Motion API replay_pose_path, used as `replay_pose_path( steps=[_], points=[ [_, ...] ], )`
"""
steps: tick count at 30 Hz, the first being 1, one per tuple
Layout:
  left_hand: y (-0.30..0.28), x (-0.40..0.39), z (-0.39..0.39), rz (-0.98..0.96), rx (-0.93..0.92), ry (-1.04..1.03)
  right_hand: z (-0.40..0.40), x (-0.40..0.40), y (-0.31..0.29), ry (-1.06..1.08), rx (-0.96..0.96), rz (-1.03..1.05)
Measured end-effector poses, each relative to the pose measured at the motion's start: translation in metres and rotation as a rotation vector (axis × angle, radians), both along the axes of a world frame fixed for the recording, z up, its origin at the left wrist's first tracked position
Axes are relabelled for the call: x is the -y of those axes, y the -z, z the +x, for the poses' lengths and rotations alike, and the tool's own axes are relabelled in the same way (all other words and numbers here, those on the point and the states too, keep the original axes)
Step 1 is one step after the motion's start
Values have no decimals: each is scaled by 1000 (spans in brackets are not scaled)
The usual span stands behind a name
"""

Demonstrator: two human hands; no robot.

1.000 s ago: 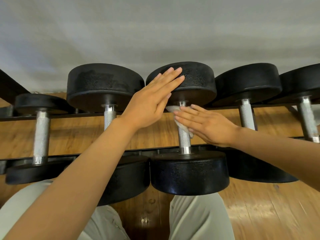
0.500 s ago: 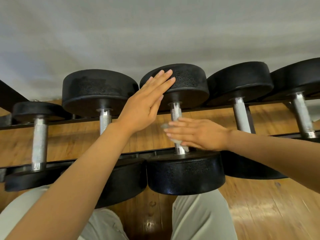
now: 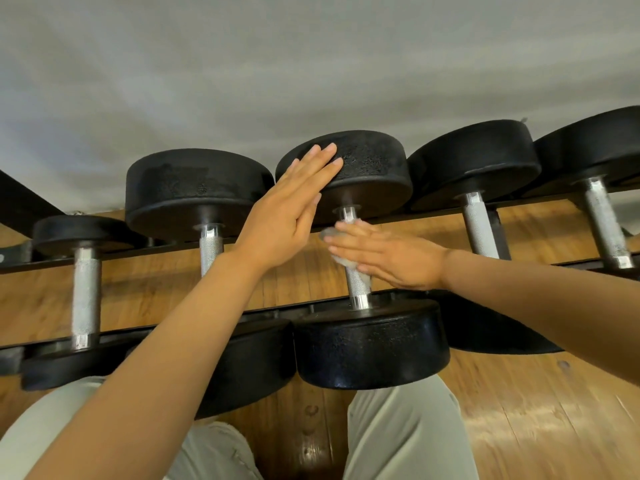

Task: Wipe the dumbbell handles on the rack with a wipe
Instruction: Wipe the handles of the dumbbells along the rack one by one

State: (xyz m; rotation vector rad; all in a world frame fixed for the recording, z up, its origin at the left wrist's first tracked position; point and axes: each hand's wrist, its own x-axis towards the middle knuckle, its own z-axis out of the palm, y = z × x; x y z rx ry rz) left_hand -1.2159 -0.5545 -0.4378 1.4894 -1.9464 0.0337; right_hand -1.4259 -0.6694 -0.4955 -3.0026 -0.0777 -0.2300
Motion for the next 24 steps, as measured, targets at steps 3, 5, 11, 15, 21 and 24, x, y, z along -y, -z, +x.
replay_pose_path(
  steps=[3, 5, 11, 15, 21, 24],
  points=[
    [0, 0, 0, 3, 3, -9, -8, -5, -4, -235, -139, -5],
    [0, 0, 0, 4, 8, -12, -7, 2, -11, -360, -236, -48],
    [1, -1, 0, 5, 1, -15, 3, 14, -7, -245, -115, -42],
    [3, 0, -1, -1, -6, -13, 8, 16, -5, 86, 79, 95],
    [5, 2, -1, -5, -27, -14, -4, 2, -1, -30, -45, 155],
    [6, 1, -2, -13, -22, -29, -13, -5, -5, -194, -149, 95]
  ],
)
